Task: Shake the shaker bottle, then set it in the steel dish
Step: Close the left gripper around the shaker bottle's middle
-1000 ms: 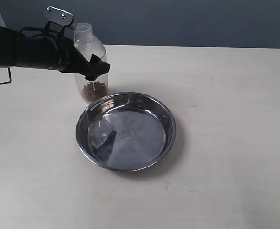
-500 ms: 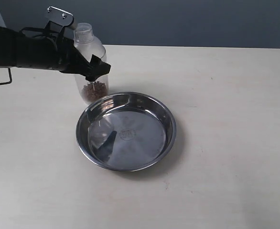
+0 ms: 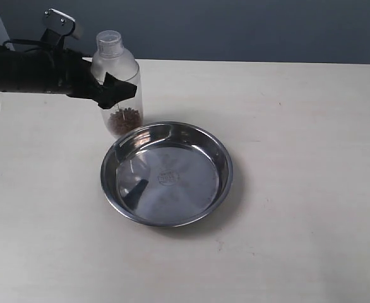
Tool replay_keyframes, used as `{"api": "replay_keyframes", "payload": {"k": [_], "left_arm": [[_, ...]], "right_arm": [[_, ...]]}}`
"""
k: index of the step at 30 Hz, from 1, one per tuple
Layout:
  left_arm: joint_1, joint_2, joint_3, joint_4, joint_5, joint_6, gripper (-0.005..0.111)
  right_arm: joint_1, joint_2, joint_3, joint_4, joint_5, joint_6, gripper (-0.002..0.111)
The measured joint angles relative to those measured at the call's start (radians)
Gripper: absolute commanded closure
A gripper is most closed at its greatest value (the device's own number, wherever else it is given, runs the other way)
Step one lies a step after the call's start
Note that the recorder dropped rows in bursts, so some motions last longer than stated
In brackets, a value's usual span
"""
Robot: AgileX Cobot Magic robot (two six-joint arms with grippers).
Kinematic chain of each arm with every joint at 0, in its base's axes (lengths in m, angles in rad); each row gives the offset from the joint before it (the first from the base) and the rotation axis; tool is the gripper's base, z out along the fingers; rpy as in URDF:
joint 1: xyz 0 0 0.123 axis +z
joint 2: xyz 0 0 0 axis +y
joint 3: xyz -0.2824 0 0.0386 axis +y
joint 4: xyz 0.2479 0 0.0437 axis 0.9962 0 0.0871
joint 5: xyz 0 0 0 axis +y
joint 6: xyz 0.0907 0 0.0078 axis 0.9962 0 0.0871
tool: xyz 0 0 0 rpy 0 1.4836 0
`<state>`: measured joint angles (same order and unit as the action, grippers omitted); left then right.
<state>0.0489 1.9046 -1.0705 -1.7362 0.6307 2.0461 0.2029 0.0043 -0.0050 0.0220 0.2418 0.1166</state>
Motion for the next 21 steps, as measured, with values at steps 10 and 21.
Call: {"api": "replay_keyframes", "payload": {"k": [10,21], "left_arm": [[0.0,0.091,0.0,-0.011,0.059,0.058,0.007],[0.0,0.11,-0.015,-0.011,0.076,0.058,0.007]], "right_arm": [[0.0,0.0,0.0,0.0,0.0,0.0,0.109],[0.0,0.0,0.0,0.0,0.0,0.0,0.109]]}}
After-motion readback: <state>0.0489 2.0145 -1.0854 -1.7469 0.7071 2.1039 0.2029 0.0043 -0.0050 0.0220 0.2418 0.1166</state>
